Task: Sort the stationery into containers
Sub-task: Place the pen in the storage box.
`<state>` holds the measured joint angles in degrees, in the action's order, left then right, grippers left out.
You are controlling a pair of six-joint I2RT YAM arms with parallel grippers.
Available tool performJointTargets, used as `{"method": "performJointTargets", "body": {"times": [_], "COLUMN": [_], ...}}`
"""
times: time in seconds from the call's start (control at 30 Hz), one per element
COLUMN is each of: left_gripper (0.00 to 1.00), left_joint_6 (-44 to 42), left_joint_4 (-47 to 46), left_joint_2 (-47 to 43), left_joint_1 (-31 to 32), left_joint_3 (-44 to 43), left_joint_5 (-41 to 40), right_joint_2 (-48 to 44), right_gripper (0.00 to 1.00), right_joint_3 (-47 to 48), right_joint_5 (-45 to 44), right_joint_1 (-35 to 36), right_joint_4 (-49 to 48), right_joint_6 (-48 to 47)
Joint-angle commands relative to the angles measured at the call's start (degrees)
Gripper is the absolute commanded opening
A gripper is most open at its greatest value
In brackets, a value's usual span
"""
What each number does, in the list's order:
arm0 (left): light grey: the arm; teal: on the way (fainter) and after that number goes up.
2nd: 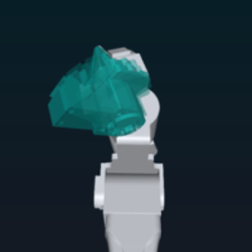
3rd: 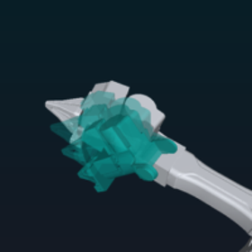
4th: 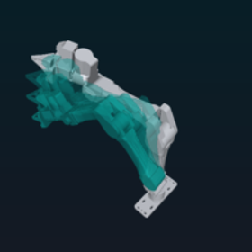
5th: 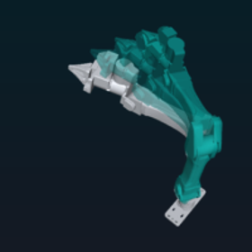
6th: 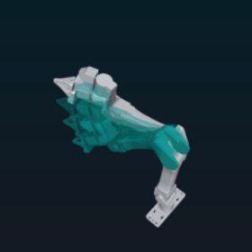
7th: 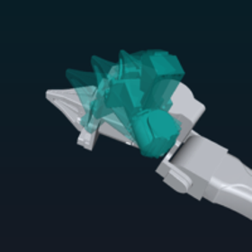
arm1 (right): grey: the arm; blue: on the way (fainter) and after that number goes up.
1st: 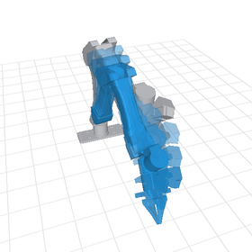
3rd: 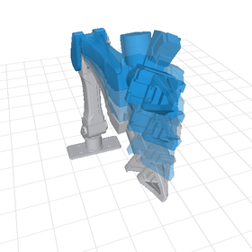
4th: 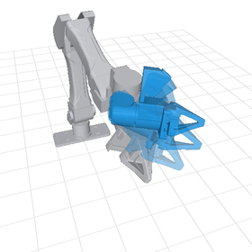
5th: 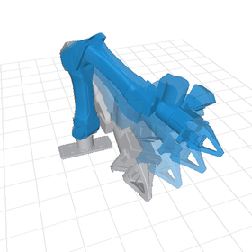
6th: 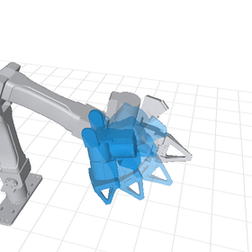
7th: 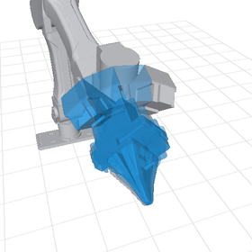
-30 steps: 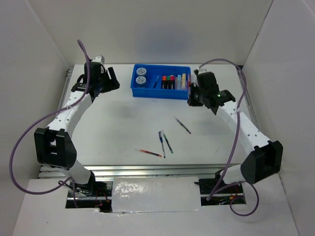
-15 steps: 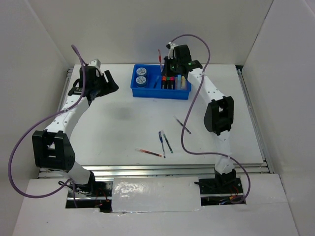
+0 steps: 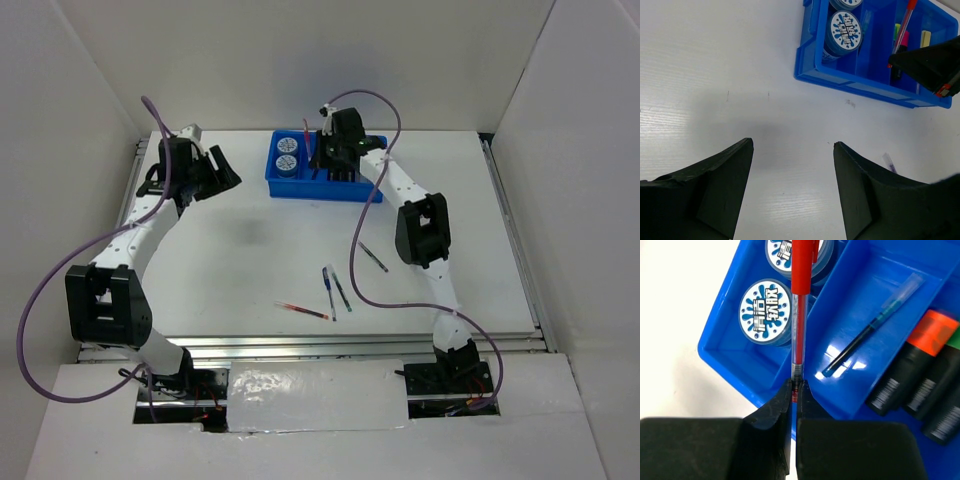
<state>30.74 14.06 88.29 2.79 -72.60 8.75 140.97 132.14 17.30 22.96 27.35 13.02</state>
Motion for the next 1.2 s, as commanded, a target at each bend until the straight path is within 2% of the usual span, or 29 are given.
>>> {"method": "performJointTargets", "body": {"times": [0.0, 0.13, 0.27, 0.33, 0.47, 0.5, 0.57, 0.67, 0.8, 0.9, 0.97, 1.1, 1.17], "left_gripper": [0.77, 0.77, 0.77, 0.77, 0.77, 0.77, 0.77, 0.77, 0.77, 0.77, 0.77, 0.77, 0.77], "left_joint_6": [1.86, 2.04, 2.48, 2.74, 2.74, 2.57, 2.22, 1.78, 1.60, 1.51, 0.90, -0.33, -1.03], "left_joint_4": [-2.46, -2.73, -2.81, -2.81, -2.73, -2.64, -2.38, -1.76, -1.50, -1.85, -2.11, -2.11, -1.50], "left_joint_2": [-1.63, -1.46, -0.84, -0.75, -0.31, -0.31, -0.14, -0.31, -0.84, -2.15, -2.68, -4.35, -4.71], "left_joint_1": [-0.68, -0.85, -0.85, -0.85, -0.85, -0.85, -0.94, -0.94, -1.03, -1.03, -1.12, -1.20, -1.38], "left_joint_3": [0.53, 0.79, 0.53, 0.35, 0.09, 0.00, -0.35, -0.70, -0.53, -0.09, 0.26, 0.79, 0.79], "left_joint_5": [1.53, 1.71, 2.14, 2.23, 2.50, 2.32, 2.23, 2.06, 1.88, 1.79, 1.79, 1.62, 1.71], "right_joint_2": [1.50, 1.77, 1.59, 1.33, 0.63, 0.54, -0.07, -1.83, -8.06, -17.96, -22.20, -33.00, -36.27], "right_gripper": [0.00, 0.04, 0.02, 0.07, 0.30, 0.40, 0.43, 0.53, 0.50, 0.47, 0.43, 0.35, 0.30], "right_joint_3": [3.04, 2.78, 1.90, 1.28, 0.49, 0.49, 0.58, 0.84, 0.05, -4.42, -9.77, -23.63, -29.54], "right_joint_5": [-3.14, -6.39, -8.25, -8.25, -7.55, -7.20, -6.06, -4.83, -2.89, -0.27, 0.89, -2.69, -3.32], "right_joint_1": [0.94, 1.21, 1.03, 0.77, 0.59, 0.51, 0.51, 0.33, -1.07, -3.36, -4.76, -5.38, -5.65], "right_joint_4": [-4.32, -4.06, -3.71, -3.62, -3.18, -3.10, -2.92, -2.05, -0.11, 0.33, 1.73, 8.66, 10.61], "right_joint_6": [3.76, 6.23, 7.46, 7.81, 8.08, 8.08, 8.08, 7.99, 6.68, 3.44, 0.45, -9.83, -11.60]}}
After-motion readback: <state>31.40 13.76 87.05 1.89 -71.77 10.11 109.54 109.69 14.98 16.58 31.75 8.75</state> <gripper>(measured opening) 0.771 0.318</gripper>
